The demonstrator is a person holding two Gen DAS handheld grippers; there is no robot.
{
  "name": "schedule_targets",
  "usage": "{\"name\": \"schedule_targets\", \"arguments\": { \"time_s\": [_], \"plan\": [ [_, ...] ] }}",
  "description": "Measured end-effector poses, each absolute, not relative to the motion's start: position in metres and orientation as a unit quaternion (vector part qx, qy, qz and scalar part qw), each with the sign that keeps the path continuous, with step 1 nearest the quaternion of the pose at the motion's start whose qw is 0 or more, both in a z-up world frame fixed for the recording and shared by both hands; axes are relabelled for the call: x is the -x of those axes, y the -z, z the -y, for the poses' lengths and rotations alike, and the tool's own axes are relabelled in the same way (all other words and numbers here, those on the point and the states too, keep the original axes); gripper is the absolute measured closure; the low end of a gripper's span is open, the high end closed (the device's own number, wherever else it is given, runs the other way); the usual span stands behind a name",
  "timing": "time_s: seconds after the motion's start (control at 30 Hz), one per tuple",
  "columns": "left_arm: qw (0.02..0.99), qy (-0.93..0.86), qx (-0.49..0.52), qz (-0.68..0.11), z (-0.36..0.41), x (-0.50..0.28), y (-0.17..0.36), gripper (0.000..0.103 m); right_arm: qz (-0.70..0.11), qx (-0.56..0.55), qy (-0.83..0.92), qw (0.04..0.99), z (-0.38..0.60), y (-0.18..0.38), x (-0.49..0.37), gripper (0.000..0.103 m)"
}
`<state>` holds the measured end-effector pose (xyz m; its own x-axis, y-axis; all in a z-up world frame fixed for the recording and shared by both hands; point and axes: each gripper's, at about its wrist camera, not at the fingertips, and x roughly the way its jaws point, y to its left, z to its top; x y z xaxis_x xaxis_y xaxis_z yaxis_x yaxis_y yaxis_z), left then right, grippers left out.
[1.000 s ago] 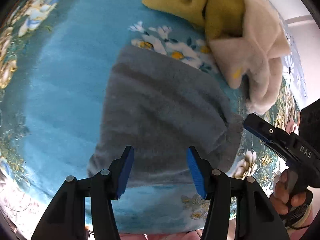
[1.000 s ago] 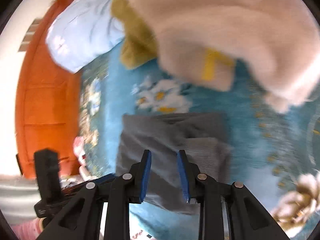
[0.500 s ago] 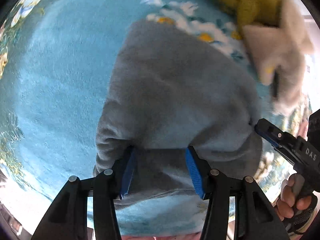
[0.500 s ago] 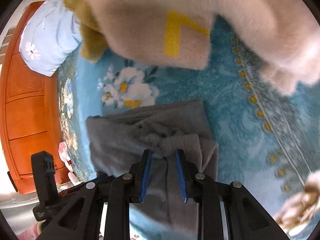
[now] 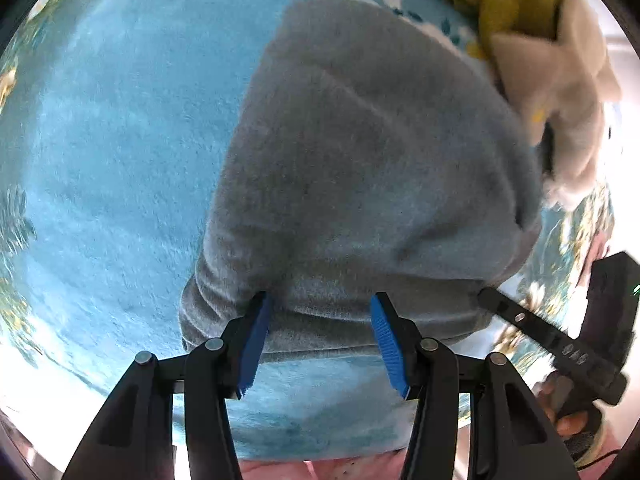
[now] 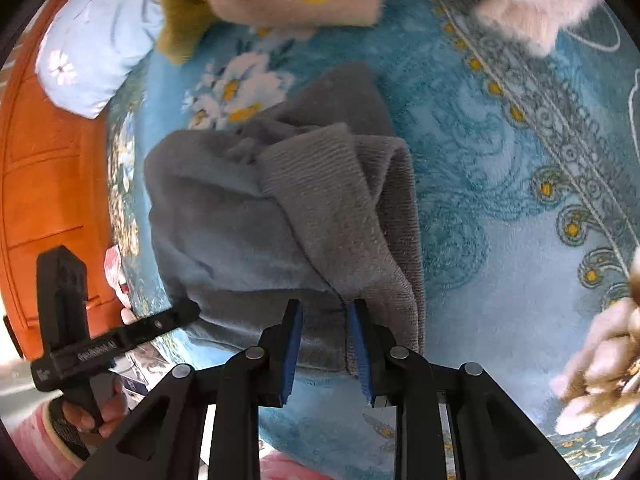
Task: Fold clothes
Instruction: 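Grasp the folded sweatpants bundle with both grippers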
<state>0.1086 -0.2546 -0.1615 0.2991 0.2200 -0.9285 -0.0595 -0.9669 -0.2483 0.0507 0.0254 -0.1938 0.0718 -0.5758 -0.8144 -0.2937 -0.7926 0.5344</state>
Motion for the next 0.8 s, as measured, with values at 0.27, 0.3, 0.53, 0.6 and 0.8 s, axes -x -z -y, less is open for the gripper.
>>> {"name": "schedule_targets", "arguments": {
  "time_s": [0.27, 0.3, 0.53, 0.6, 0.8],
  "plan": [
    [0.135, -0.633, 0.759, 0.068, 0.268, -0.072, 0.127, 0.049, 0.327, -0.688, 0.643, 0.082, -0.064, 0.177, -0.038, 0.061],
    [0.125, -0.631, 0.763, 0.067, 0.272, -0.067, 0.134, 0.049, 0.335, -0.688, 0.639, 0.075, -0.069, 0.181, -0.036, 0.054],
    [0.136, -0.598, 0.787, 0.066, 0.29, -0.042, 0.174, 0.032, 0.365, -0.7, 0.606, 0.096, -0.068, 0.205, -0.029, 0.04],
    [0.148, -0.585, 0.793, 0.08, 0.292, -0.036, 0.184, 0.028, 0.378, -0.704, 0.594, 0.089, -0.072, 0.22, -0.028, 0.038],
    [0.159, -0.556, 0.806, 0.125, 0.299, -0.029, 0.206, 0.022, 0.403, -0.706, 0.575, 0.094, -0.074, 0.233, -0.028, 0.034]
  ]
}}
